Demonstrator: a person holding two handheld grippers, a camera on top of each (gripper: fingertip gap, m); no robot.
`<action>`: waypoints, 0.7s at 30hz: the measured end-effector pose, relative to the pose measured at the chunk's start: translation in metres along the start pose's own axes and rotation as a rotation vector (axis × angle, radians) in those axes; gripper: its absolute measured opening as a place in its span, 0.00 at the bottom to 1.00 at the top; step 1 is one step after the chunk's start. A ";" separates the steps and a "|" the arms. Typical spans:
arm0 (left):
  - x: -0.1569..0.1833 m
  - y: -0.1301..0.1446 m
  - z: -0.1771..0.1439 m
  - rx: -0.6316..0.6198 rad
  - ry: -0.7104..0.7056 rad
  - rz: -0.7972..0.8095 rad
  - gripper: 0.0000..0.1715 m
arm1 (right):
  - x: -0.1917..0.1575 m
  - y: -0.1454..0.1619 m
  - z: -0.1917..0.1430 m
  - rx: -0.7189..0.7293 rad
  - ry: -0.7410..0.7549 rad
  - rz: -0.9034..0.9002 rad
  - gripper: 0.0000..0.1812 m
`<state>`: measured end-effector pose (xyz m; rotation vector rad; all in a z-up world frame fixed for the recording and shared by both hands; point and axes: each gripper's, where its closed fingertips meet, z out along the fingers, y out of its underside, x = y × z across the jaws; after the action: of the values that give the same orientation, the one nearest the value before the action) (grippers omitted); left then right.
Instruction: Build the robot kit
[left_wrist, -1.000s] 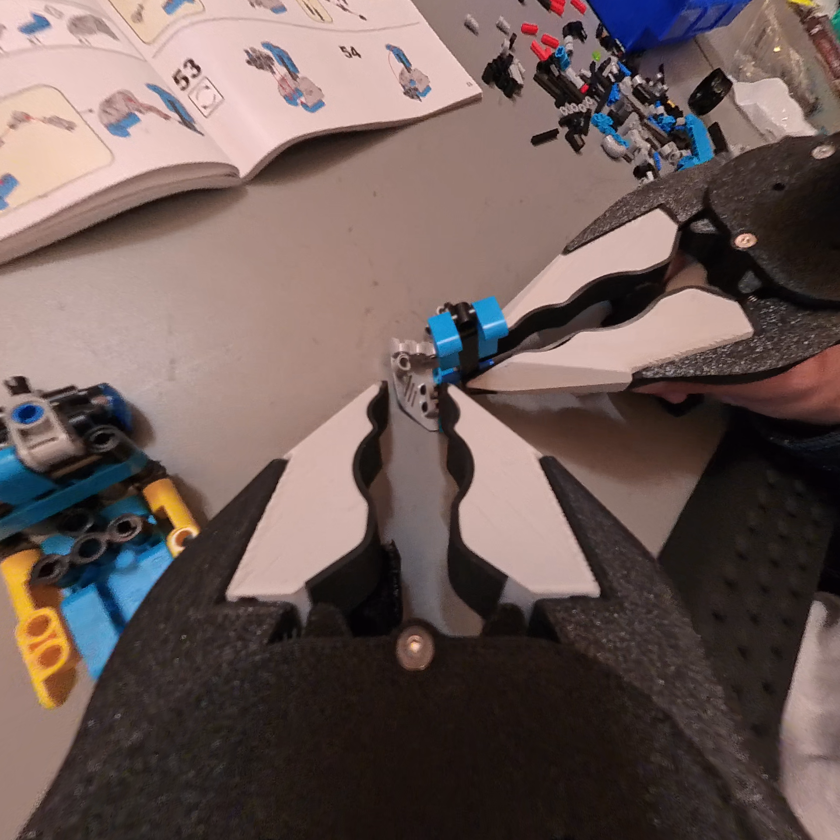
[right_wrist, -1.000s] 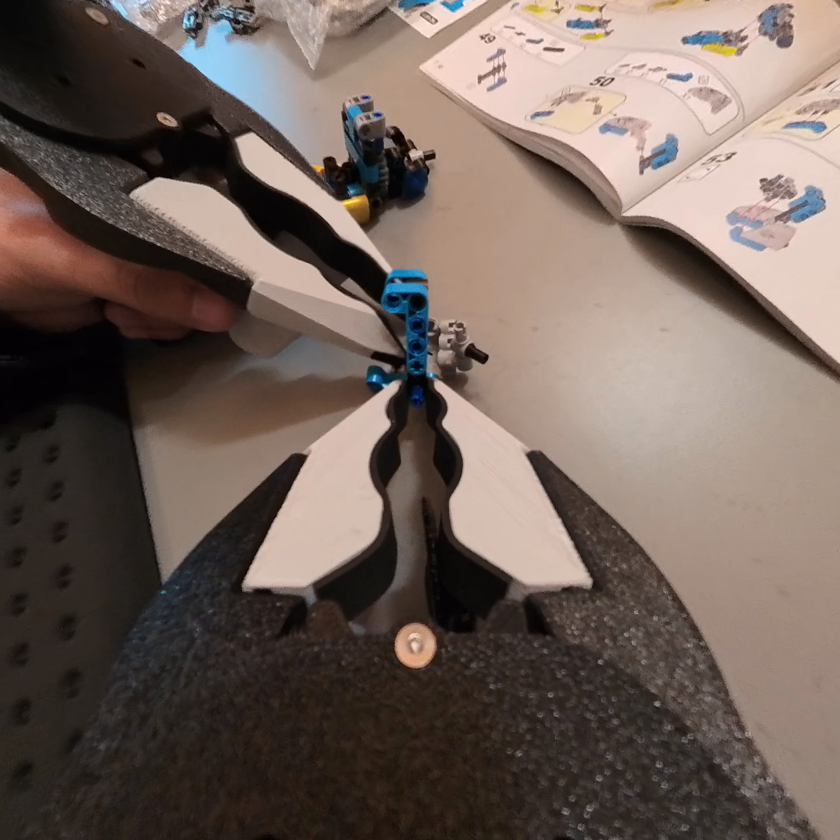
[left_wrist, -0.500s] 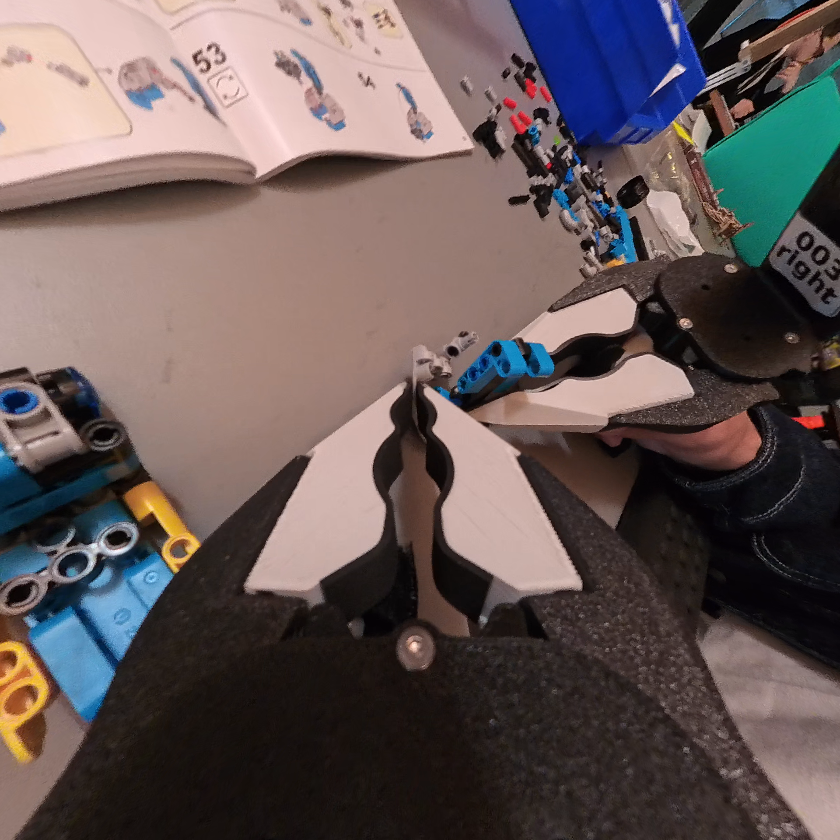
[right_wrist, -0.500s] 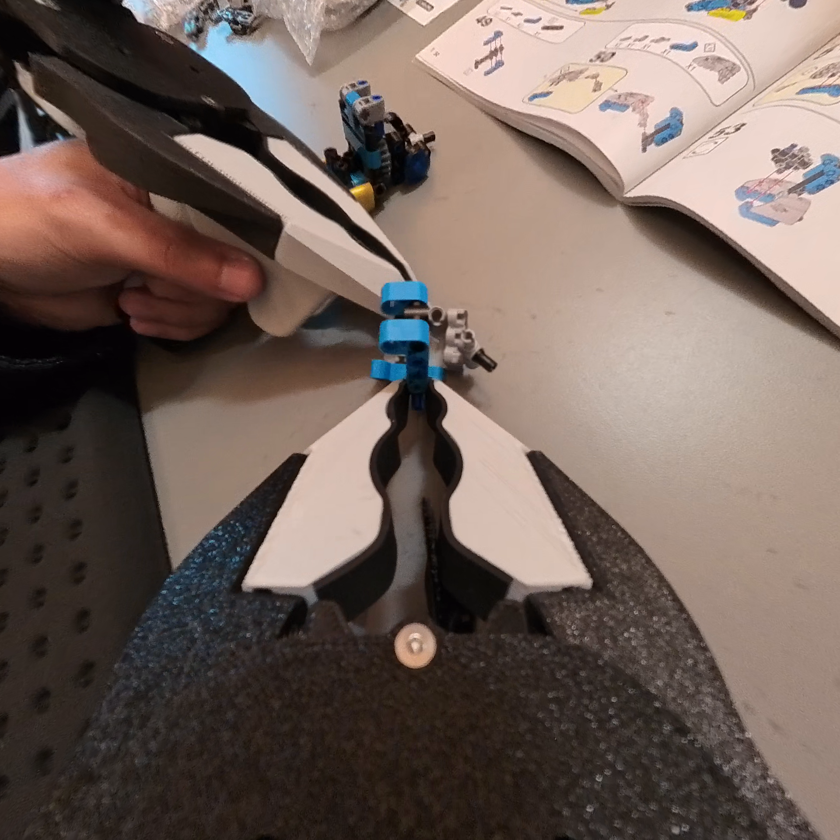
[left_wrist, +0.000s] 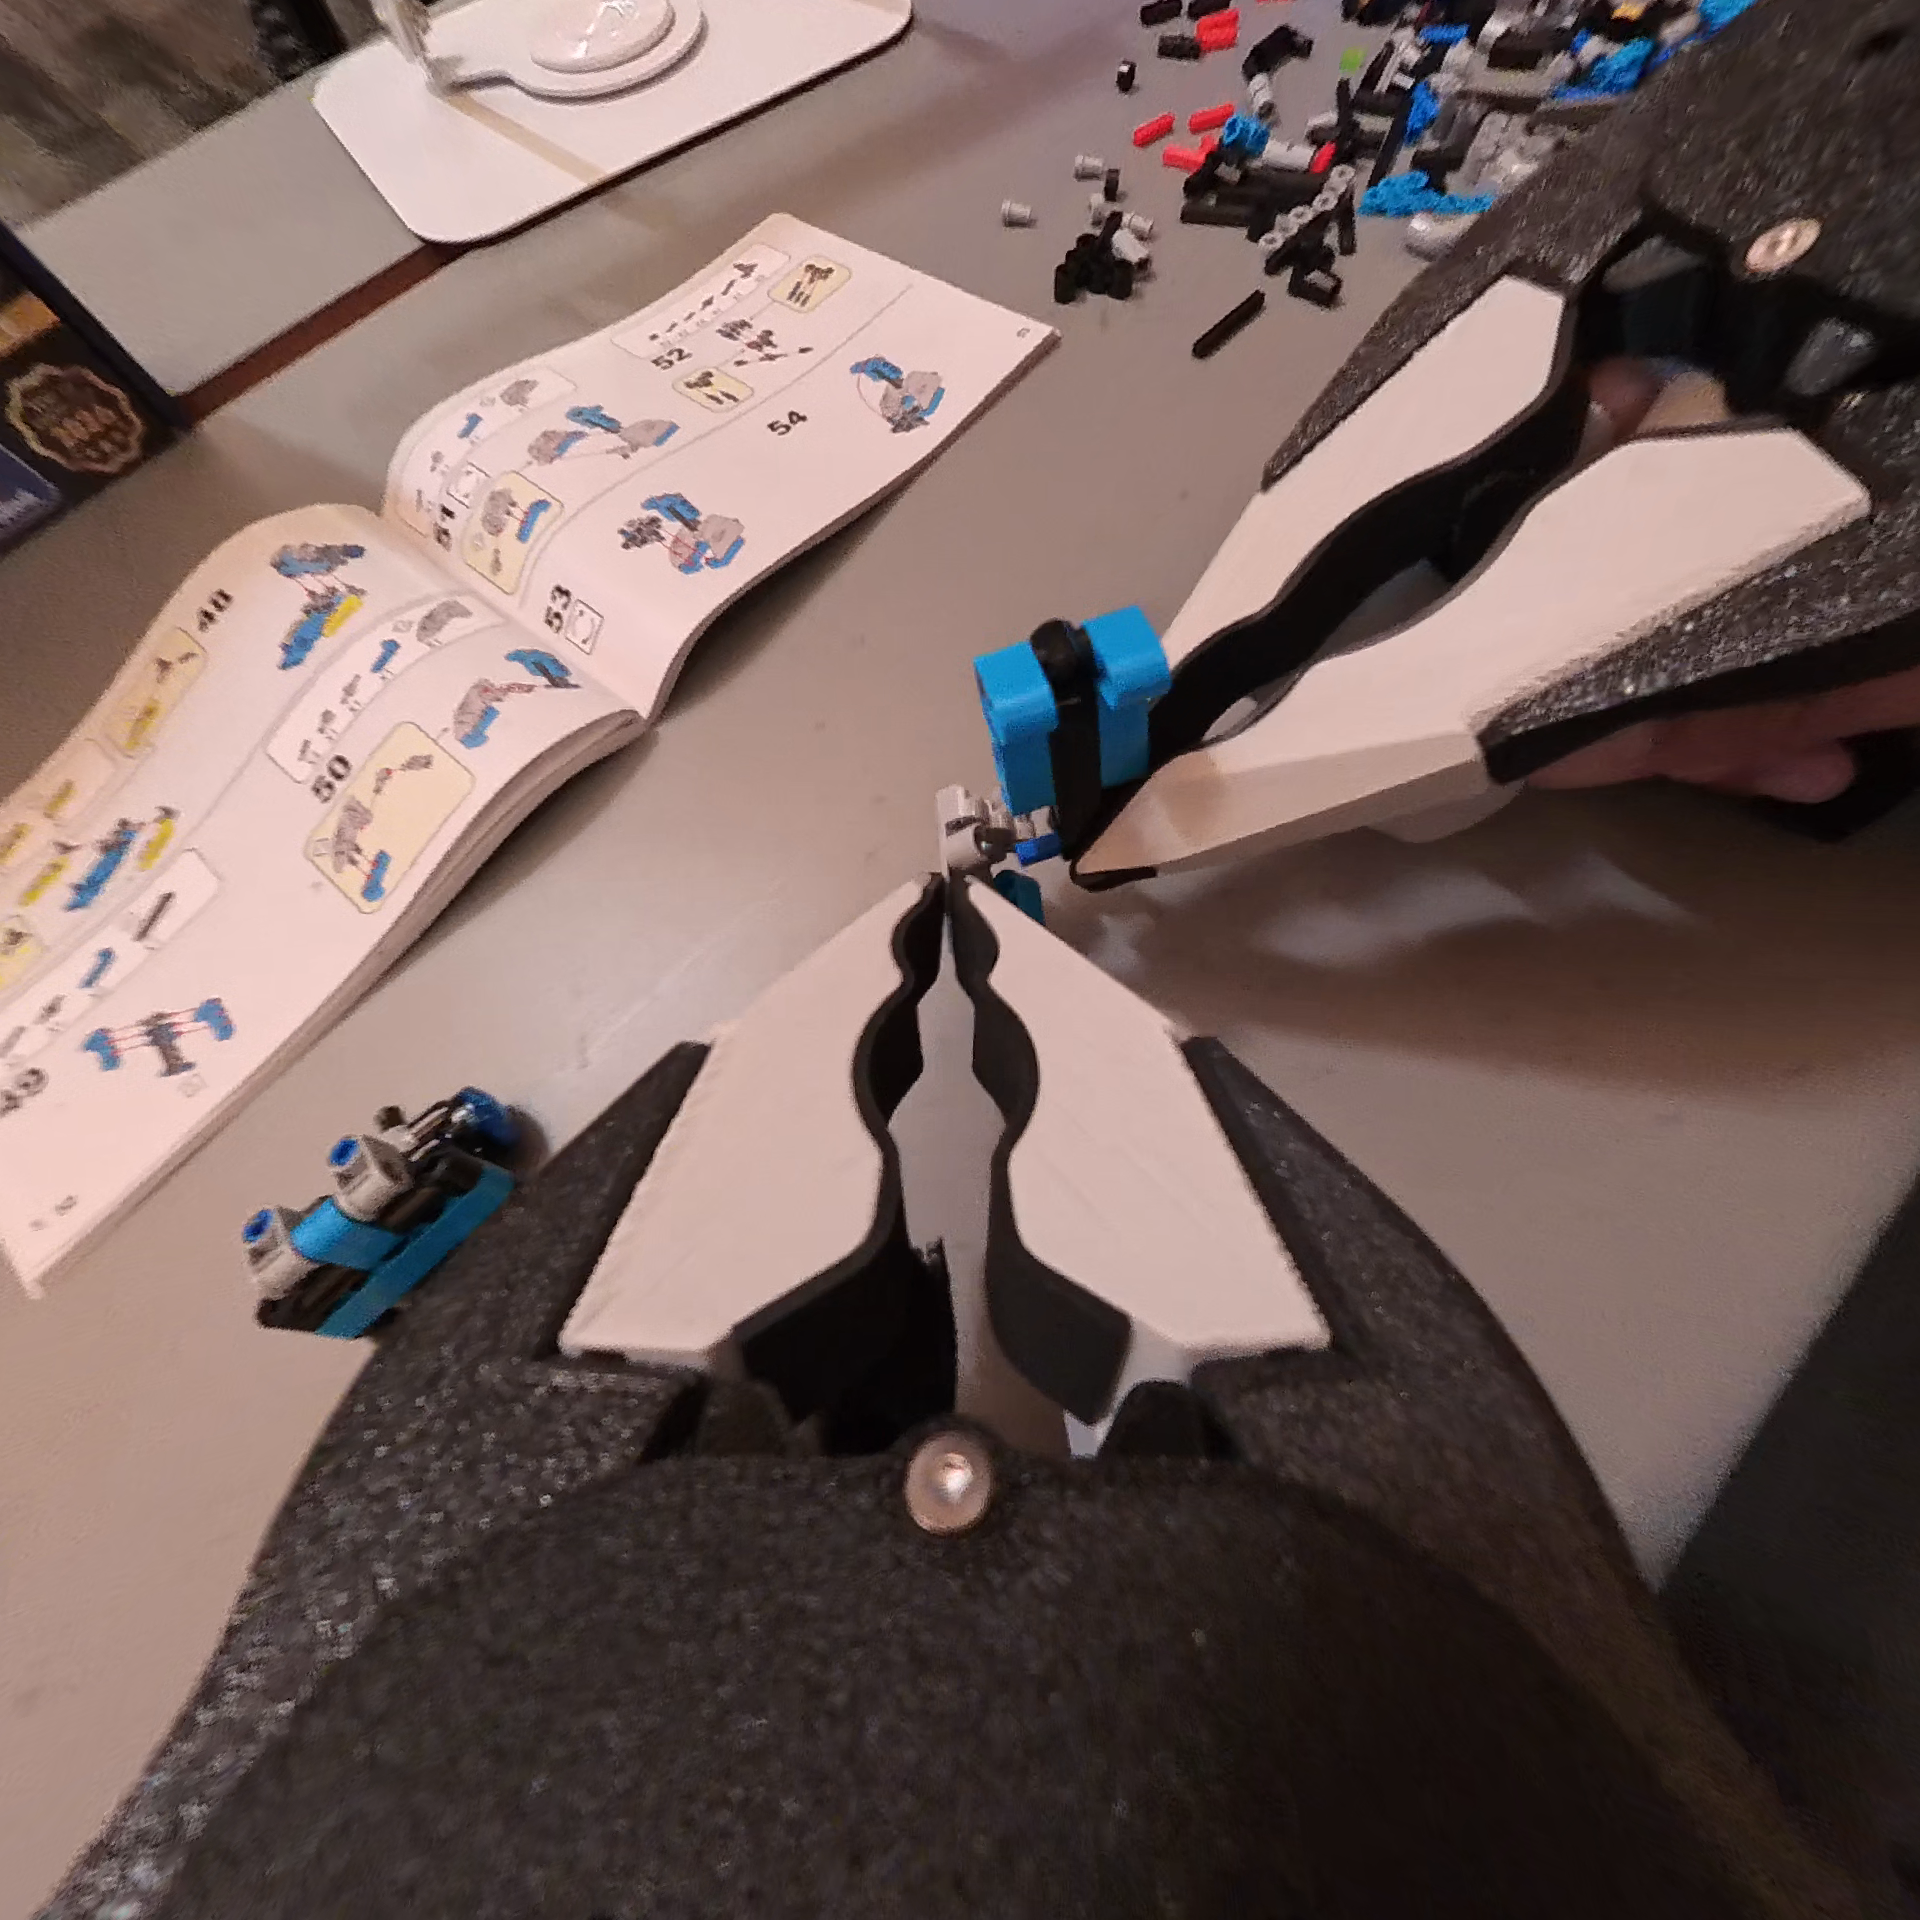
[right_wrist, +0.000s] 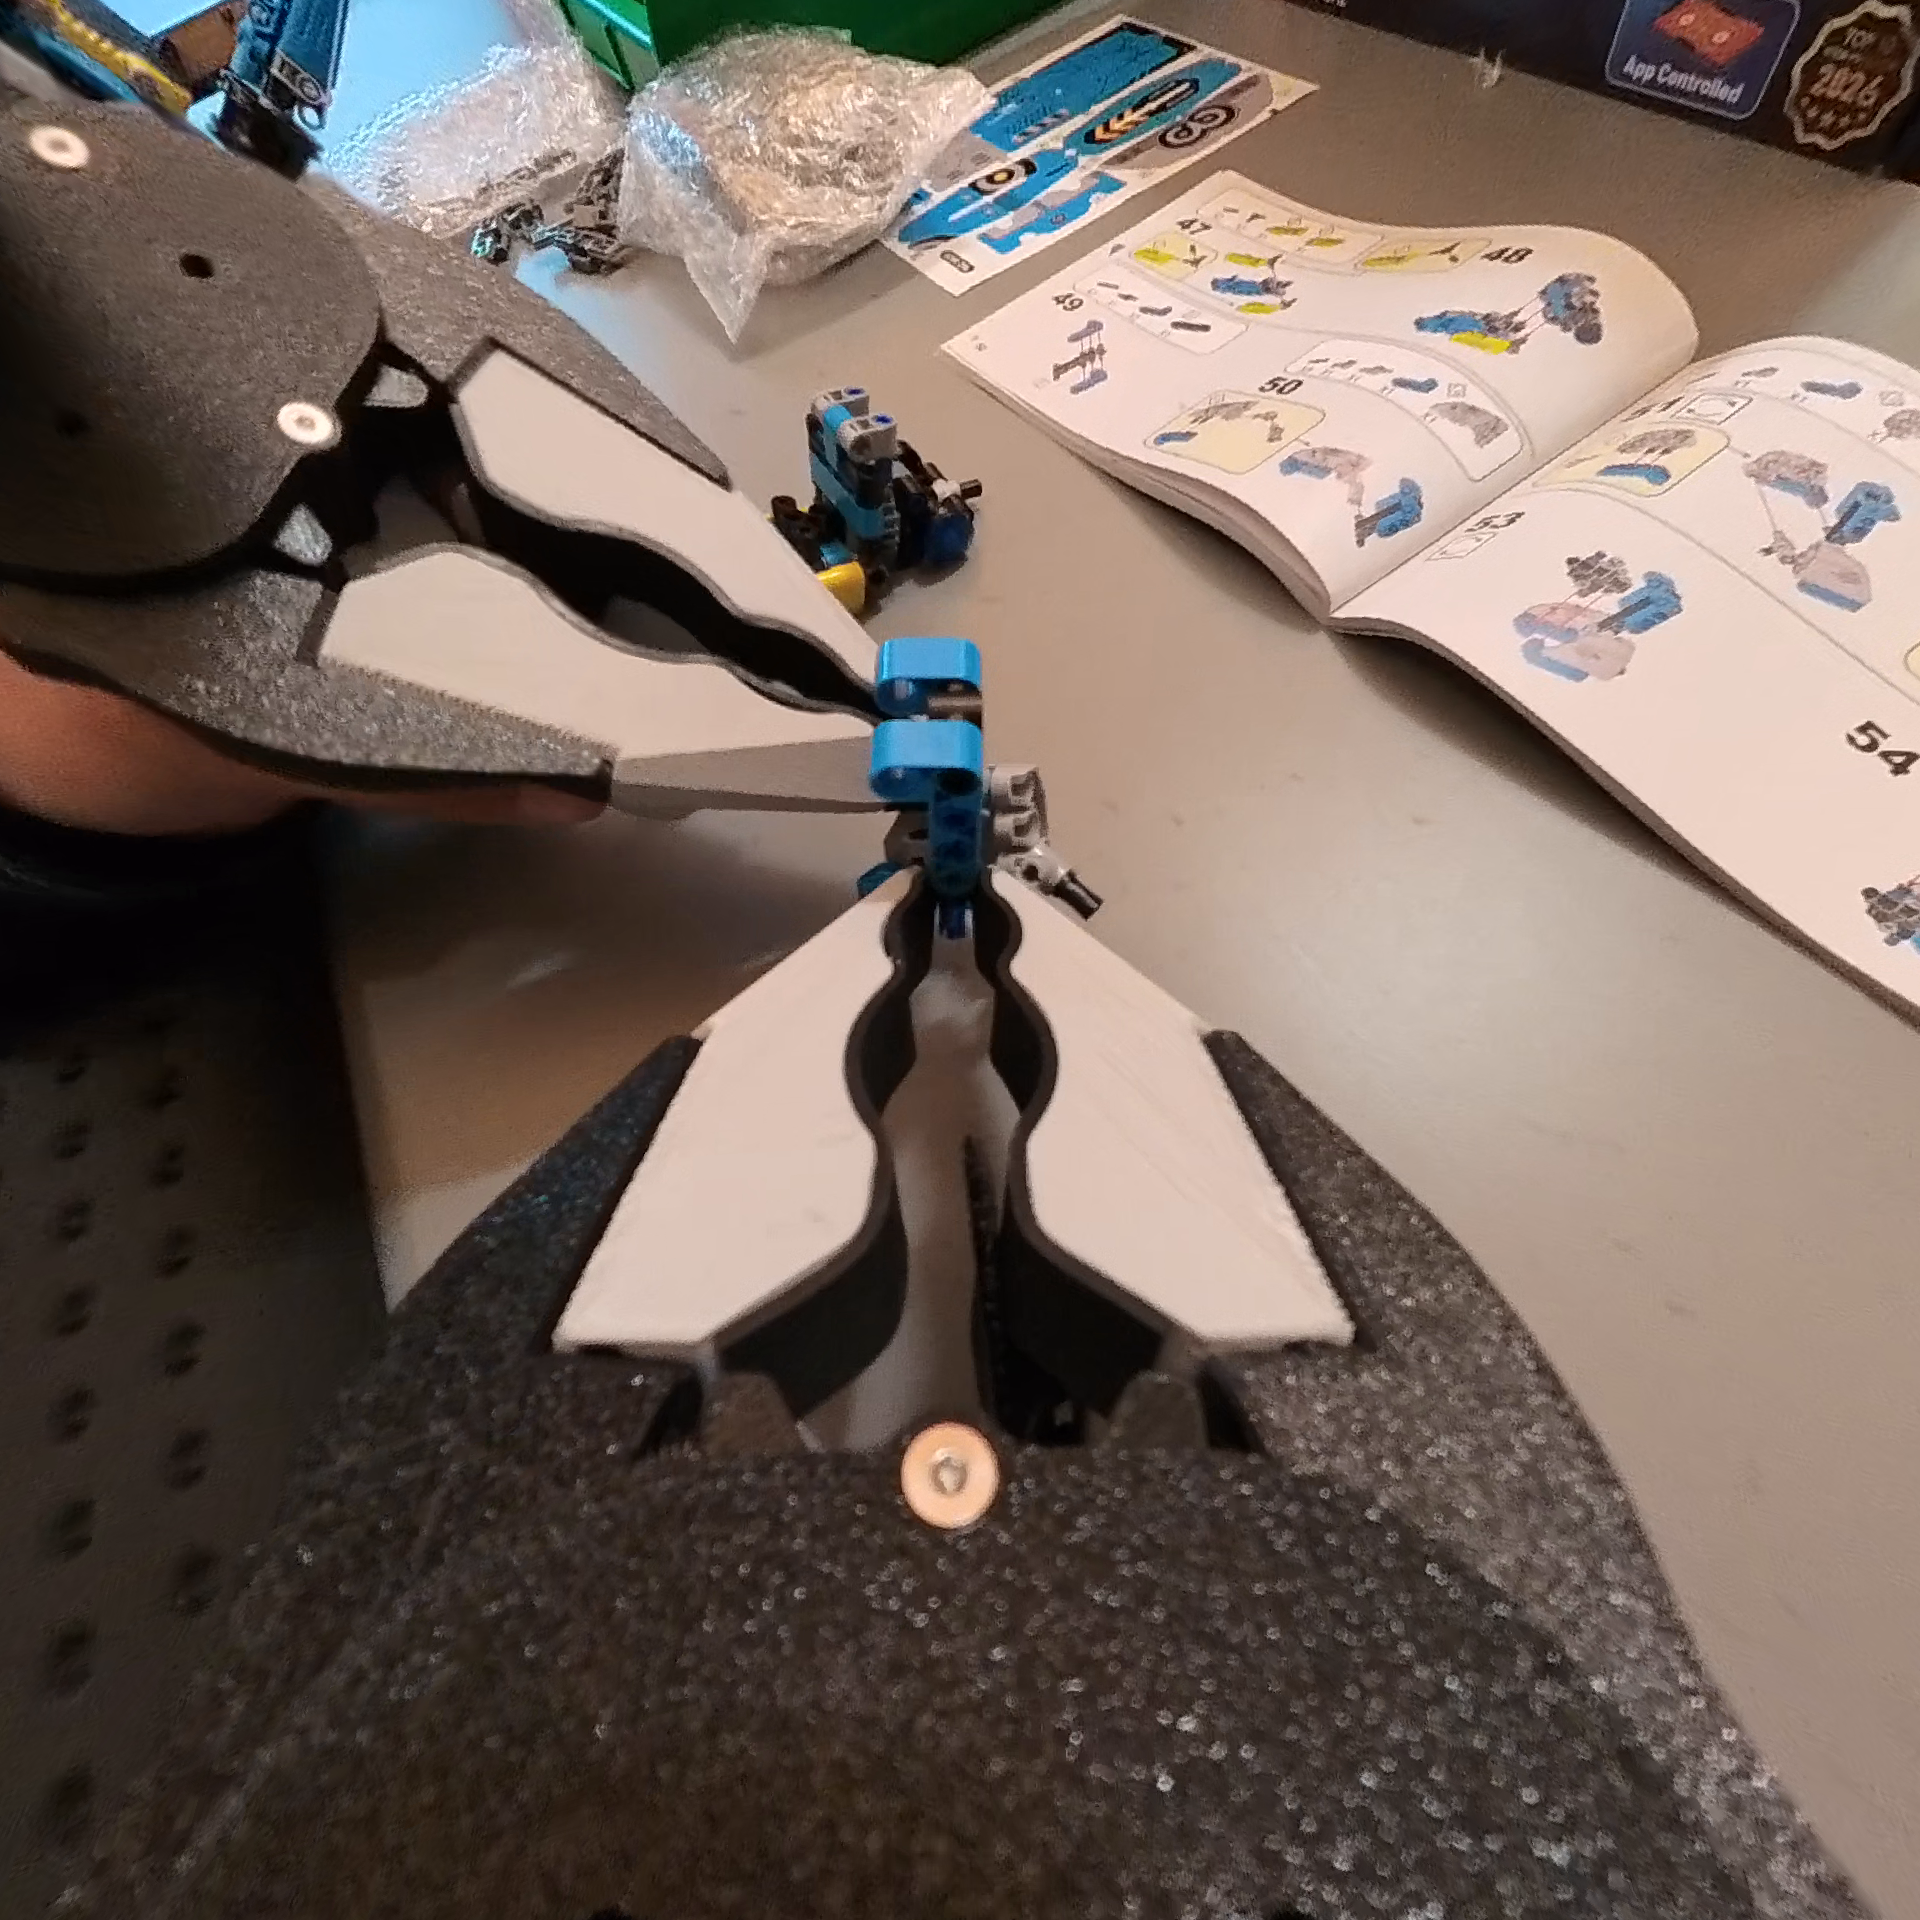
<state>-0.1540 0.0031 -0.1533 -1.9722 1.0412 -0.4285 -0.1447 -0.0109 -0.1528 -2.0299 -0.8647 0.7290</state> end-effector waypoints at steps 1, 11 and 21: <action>-0.001 0.000 0.000 -0.007 -0.025 0.035 0.00 | 0.000 -0.001 0.000 0.004 0.006 -0.001 0.04; 0.008 0.008 0.004 -0.055 -0.142 0.304 0.01 | 0.006 0.007 -0.002 -0.011 -0.014 0.055 0.04; 0.013 0.011 0.008 -0.050 -0.010 0.117 0.05 | 0.006 0.015 -0.001 -0.049 -0.028 0.074 0.04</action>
<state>-0.1469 -0.0060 -0.1679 -1.9432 1.1644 -0.3318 -0.1351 -0.0137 -0.1660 -2.1093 -0.8342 0.7853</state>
